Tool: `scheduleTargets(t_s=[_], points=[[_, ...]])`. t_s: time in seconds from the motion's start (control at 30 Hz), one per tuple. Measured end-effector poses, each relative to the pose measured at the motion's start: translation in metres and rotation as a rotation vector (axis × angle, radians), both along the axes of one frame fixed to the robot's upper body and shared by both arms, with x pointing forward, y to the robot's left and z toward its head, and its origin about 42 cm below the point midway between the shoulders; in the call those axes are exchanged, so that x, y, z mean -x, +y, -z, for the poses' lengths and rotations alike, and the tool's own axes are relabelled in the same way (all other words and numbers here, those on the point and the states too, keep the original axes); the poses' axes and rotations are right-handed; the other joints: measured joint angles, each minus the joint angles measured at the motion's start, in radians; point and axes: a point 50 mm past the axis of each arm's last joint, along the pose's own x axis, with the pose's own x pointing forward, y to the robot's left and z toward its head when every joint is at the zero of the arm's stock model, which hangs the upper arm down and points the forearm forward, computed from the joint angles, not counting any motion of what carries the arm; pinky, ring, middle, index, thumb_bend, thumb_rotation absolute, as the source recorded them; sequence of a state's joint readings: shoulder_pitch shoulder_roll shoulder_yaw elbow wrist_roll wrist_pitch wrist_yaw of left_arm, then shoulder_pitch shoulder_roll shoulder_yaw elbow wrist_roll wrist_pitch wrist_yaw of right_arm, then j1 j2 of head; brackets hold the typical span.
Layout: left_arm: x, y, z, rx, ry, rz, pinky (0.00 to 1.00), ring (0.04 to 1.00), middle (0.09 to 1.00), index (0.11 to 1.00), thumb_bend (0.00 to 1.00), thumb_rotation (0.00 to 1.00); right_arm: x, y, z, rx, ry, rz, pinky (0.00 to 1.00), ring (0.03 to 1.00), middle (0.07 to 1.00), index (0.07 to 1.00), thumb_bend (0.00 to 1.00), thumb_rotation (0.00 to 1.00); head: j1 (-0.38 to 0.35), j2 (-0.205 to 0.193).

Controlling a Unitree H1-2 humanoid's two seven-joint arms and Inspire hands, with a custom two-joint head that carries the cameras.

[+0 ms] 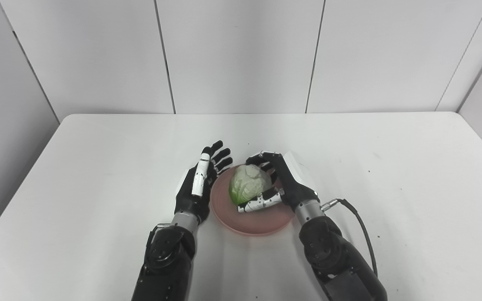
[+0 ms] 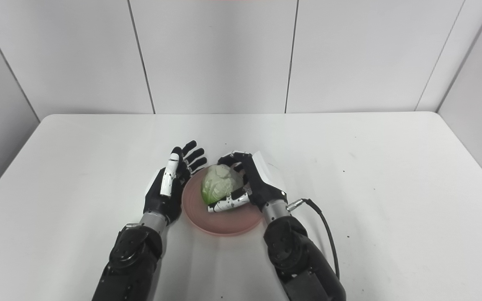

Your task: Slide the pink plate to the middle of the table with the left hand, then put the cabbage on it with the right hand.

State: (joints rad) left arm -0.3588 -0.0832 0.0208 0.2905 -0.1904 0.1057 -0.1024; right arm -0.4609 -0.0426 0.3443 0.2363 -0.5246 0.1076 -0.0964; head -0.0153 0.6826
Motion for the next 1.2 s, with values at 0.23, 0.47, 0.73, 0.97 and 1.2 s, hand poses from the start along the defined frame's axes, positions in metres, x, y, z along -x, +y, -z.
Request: scheduleTargets(t_s=[0.23,0.47,0.73,0.97,1.2], points=[[0.0,0.0,-0.001,-0.004,0.006,0.003,0.86,0.877,0.886,0.881,0.45,1.0,0.002,0.002,-0.001,0.018,0.001,-0.023,0.37,0.379,0.498,0.546,0.51,0.0,0.0,0.002],[0.0,0.0,-0.001,-0.006,0.009,0.005,0.87,0.892,0.894,0.887,0.45,1.0,0.005,0.003,-0.004,0.062,0.012,-0.095,0.55,0.61,0.601,0.598,0.67,0.05,-0.008,0.003],[0.0,0.0,-0.001,-0.009,0.004,0.005,0.85,0.868,0.879,0.874,0.45,1.0,0.012,0.004,-0.005,0.234,0.053,-0.203,0.66,0.818,0.896,0.898,0.88,0.26,-0.011,0.003],[0.0,-0.001,0.0,-0.025,0.002,0.008,0.86,0.869,0.881,0.883,0.46,1.0,0.013,0.002,-0.011,0.274,0.065,-0.196,0.72,0.879,0.975,0.998,0.96,0.39,-0.012,0.003],[0.0,-0.001,0.0,-0.025,0.0,0.008,0.85,0.868,0.878,0.883,0.45,1.0,0.012,-0.005,-0.015,0.308,0.083,-0.162,0.72,0.89,0.984,1.0,0.98,0.43,-0.018,0.003]])
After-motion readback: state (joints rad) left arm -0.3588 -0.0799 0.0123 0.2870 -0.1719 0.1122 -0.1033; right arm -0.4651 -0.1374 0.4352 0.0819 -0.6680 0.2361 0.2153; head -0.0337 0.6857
